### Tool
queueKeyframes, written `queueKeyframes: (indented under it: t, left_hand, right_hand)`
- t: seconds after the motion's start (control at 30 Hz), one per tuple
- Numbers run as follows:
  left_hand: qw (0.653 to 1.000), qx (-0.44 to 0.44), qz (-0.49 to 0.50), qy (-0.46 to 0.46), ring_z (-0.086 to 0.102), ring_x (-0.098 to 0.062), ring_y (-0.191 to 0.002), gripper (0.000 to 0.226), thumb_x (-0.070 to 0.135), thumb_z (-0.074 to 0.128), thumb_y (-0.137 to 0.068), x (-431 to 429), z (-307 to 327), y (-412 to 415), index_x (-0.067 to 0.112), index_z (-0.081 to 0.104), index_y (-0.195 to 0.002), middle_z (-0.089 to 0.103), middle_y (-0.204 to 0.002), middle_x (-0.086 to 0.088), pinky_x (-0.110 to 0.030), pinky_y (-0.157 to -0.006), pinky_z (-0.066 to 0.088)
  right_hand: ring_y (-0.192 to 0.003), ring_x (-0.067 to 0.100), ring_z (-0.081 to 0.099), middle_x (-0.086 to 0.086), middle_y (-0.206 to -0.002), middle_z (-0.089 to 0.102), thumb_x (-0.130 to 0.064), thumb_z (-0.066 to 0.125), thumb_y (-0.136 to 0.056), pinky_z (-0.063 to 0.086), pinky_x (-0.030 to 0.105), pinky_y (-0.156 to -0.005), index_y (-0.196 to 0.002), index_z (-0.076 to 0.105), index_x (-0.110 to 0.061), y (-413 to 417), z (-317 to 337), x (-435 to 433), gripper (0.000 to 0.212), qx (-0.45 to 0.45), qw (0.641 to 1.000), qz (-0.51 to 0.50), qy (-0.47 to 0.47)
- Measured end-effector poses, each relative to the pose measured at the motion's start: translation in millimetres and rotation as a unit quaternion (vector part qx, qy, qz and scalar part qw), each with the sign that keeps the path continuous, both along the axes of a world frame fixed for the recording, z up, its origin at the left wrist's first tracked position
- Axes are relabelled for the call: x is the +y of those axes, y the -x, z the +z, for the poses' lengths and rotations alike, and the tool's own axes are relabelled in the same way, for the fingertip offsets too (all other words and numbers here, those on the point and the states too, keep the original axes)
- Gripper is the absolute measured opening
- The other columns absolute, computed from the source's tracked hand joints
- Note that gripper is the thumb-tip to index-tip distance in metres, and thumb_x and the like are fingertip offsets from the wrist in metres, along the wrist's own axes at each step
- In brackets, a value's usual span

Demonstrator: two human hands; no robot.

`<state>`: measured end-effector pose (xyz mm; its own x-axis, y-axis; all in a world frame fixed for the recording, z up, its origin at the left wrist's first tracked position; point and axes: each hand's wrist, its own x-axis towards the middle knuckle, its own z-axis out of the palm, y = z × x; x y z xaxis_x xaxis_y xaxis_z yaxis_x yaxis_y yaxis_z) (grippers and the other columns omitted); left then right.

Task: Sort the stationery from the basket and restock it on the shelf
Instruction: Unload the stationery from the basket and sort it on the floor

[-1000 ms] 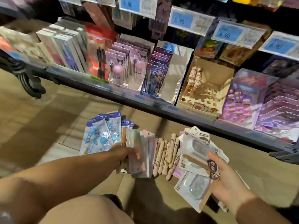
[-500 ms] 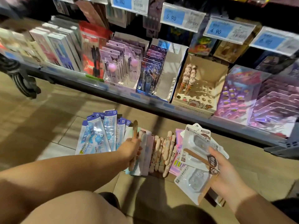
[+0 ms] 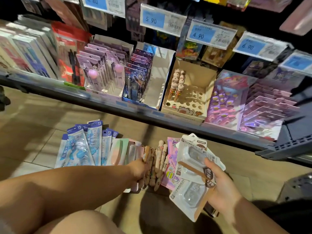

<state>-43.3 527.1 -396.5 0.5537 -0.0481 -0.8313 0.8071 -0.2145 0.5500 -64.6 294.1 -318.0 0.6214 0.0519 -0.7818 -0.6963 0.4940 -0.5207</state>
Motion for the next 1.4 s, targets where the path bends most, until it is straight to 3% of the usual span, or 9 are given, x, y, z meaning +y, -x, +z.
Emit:
queueKeyframes:
  t: [0.1, 0.33, 0.43, 0.5, 0.6, 0.77, 0.97, 1.23, 1.4]
  left_hand:
    - [0.991, -0.037, -0.113, -0.056, 0.061, -0.028, -0.087, 0.020, -0.002, 0.044, -0.094, -6, 10, -7, 0.003, 0.056, -0.109, 0.064, -0.098, -0.015, -0.036, -0.075, 0.052]
    - [0.987, -0.063, -0.114, -0.091, 0.054, -0.013, -0.073, 0.034, 0.011, 0.049, -0.099, -1, 13, -6, -0.002, 0.049, -0.131, 0.060, -0.091, -0.005, -0.023, -0.065, 0.048]
    - [0.994, -0.070, -0.069, -0.047, 0.058, -0.024, -0.110, 0.055, 0.033, 0.056, -0.098, 4, 14, 1, 0.007, 0.040, -0.144, 0.058, -0.130, -0.012, -0.034, -0.098, 0.046]
    - [0.996, -0.067, 0.008, 0.061, 0.054, -0.027, -0.121, 0.060, 0.056, 0.052, -0.092, 5, 20, 10, 0.013, 0.053, -0.133, 0.063, -0.126, -0.008, -0.042, -0.110, 0.038]
    - [0.966, -0.044, 0.085, 0.241, 0.061, -0.026, -0.112, 0.056, 0.067, 0.041, -0.086, 5, 38, 20, 0.019, 0.063, -0.107, 0.071, -0.105, -0.002, -0.044, -0.108, 0.041]
    - [0.949, -0.069, -0.041, 0.306, 0.064, -0.023, -0.111, 0.106, 0.073, 0.081, -0.044, 17, 65, 29, 0.022, 0.052, -0.132, 0.069, -0.119, -0.006, -0.036, -0.088, 0.054]
    - [0.958, -0.088, 0.034, 0.272, 0.071, -0.027, -0.095, 0.062, 0.056, 0.073, -0.072, 21, 77, 32, 0.015, 0.064, -0.118, 0.074, -0.107, -0.013, -0.039, -0.082, 0.054]
    - [0.951, -0.097, 0.094, 0.279, 0.072, -0.019, -0.074, 0.042, 0.040, 0.065, -0.079, 22, 86, 31, 0.013, 0.065, -0.112, 0.076, -0.090, -0.009, -0.034, -0.070, 0.055]
    - [0.943, -0.096, 0.110, 0.298, 0.073, -0.020, -0.071, 0.047, 0.037, 0.066, -0.077, 19, 90, 34, 0.011, 0.062, -0.116, 0.076, -0.089, -0.010, -0.030, -0.061, 0.056]
  right_hand:
    - [-0.111, 0.039, 0.063, 0.021, -0.120, 0.066, -0.027, 0.067, -0.081, 0.048, 0.050, -0.095, -0.122, 0.065, -0.009, -1, 3, 0, 0.045, -0.002, 1.000, 0.008, -0.012]
    - [-0.111, 0.039, 0.063, 0.021, -0.120, 0.066, -0.028, 0.065, -0.080, 0.047, 0.050, -0.093, -0.122, 0.065, -0.008, 4, 6, 13, 0.046, -0.002, 1.000, 0.013, -0.014]
    - [-0.106, 0.037, 0.065, 0.020, -0.117, 0.068, -0.026, 0.064, -0.083, 0.049, 0.050, -0.090, -0.119, 0.066, -0.009, 8, 9, 24, 0.040, -0.003, 1.000, 0.004, -0.021]
    - [-0.107, 0.037, 0.065, 0.019, -0.116, 0.068, -0.024, 0.064, -0.083, 0.049, 0.050, -0.089, -0.120, 0.065, -0.009, 10, 11, 35, 0.041, -0.002, 1.000, -0.006, -0.023]
    - [-0.104, 0.036, 0.066, 0.019, -0.114, 0.069, -0.023, 0.065, -0.081, 0.051, 0.048, -0.084, -0.121, 0.065, -0.008, 14, 15, 51, 0.042, -0.003, 0.999, -0.020, -0.028]
    - [-0.092, 0.036, 0.070, 0.021, -0.107, 0.071, -0.017, 0.061, -0.088, 0.052, 0.048, -0.082, -0.112, 0.067, -0.005, 20, 22, 75, 0.028, -0.030, 0.998, -0.008, -0.047]
    - [-0.103, 0.037, 0.067, 0.019, -0.114, 0.069, -0.017, 0.066, -0.081, 0.048, 0.053, -0.096, -0.121, 0.064, -0.008, 22, 26, 98, 0.041, -0.073, 0.996, 0.034, -0.025]
    - [-0.107, 0.037, 0.065, 0.019, -0.113, 0.069, -0.058, 0.041, -0.094, 0.043, 0.052, -0.103, -0.121, 0.065, -0.011, 12, 35, 105, 0.060, -0.047, 0.998, -0.020, -0.029]
    - [-0.103, 0.040, 0.066, 0.020, -0.109, 0.071, -0.060, 0.044, -0.093, 0.047, 0.054, -0.098, -0.117, 0.066, -0.010, 9, 37, 110, 0.060, -0.033, 0.995, -0.089, -0.016]
